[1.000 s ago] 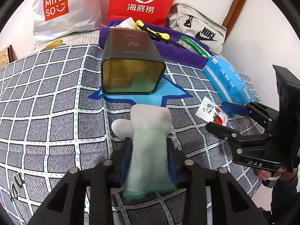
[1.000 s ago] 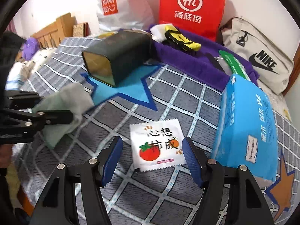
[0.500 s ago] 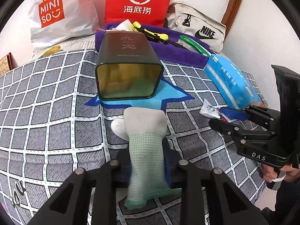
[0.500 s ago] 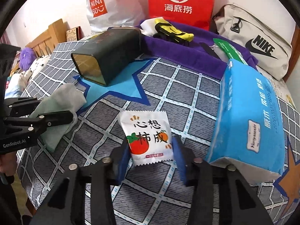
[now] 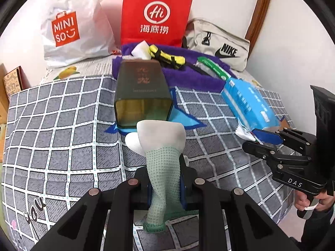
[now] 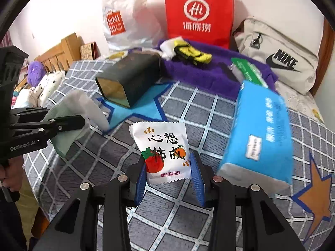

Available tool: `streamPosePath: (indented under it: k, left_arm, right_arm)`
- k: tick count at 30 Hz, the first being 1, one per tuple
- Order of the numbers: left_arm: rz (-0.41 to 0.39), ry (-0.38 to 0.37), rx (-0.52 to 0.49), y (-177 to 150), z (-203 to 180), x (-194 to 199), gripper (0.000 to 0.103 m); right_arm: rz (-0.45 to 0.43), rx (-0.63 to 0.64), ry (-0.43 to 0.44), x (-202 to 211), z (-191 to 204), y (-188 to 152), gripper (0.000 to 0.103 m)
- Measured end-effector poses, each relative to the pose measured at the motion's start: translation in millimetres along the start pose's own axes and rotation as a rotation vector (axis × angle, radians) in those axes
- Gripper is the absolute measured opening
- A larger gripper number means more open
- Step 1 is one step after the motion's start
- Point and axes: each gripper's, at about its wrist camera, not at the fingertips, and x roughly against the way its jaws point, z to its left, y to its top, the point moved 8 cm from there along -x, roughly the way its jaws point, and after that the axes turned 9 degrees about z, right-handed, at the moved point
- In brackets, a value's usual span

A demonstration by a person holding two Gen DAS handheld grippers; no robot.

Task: Organize soft objects
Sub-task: 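Carry the mesh glove and tomato sachet over the purple towel with both tools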

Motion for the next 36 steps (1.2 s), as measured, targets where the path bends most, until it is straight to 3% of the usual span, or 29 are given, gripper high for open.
streamPosePath:
  k: [17, 36]
  left_arm:
    - [-0.077, 0.082, 0.019, 39.5, -13.0, 40.8, 0.018]
    - [-0.107, 0.115, 0.026, 118.1, -20.4, 34.9, 0.018]
  right_arm:
    - [-0.110, -0.052, -0.039, 58.1, -40.9, 20.8, 0.039]
    - [-0.152, -0.131, -0.076, 70.1, -107.1, 86.2, 0.039]
